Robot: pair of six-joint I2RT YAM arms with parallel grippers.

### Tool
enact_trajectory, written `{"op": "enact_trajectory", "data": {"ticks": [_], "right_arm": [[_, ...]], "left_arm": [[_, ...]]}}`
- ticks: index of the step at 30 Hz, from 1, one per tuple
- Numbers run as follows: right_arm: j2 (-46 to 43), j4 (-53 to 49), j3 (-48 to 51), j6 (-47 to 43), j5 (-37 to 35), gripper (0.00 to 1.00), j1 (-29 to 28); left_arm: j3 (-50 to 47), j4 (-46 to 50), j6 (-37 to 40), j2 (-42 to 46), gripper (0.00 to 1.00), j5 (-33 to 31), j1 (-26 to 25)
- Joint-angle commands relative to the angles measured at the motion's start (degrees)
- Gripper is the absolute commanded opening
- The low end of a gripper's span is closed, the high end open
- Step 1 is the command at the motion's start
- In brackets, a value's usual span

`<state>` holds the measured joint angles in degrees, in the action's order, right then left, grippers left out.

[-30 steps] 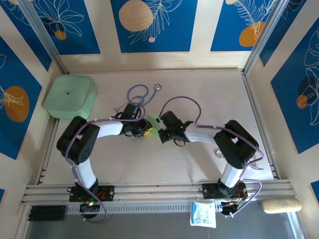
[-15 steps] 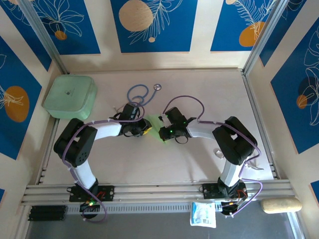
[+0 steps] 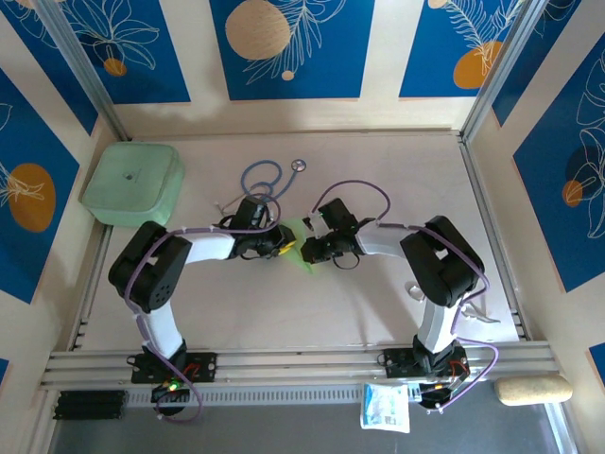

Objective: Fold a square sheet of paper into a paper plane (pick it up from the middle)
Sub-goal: Fourth fold the wing at the center of the table.

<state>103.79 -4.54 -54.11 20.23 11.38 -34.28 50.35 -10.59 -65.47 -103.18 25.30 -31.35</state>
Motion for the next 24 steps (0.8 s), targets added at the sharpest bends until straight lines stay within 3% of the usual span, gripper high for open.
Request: {"op": "enact_trajectory", "data": {"ticks": [1, 24], "right_arm": [[1.4, -1.7, -1.2, 0.7, 5.1, 0.07, 1.0], [5.4, -1.0, -0.4, 3.9, 15.5, 0.08, 4.8]], "left_arm": [[0.9, -2.7, 1.2, -1.5, 0.22, 2.3, -0.7], [3.4, -6.1, 0.7, -5.0, 0.11, 5.4, -1.1]]}}
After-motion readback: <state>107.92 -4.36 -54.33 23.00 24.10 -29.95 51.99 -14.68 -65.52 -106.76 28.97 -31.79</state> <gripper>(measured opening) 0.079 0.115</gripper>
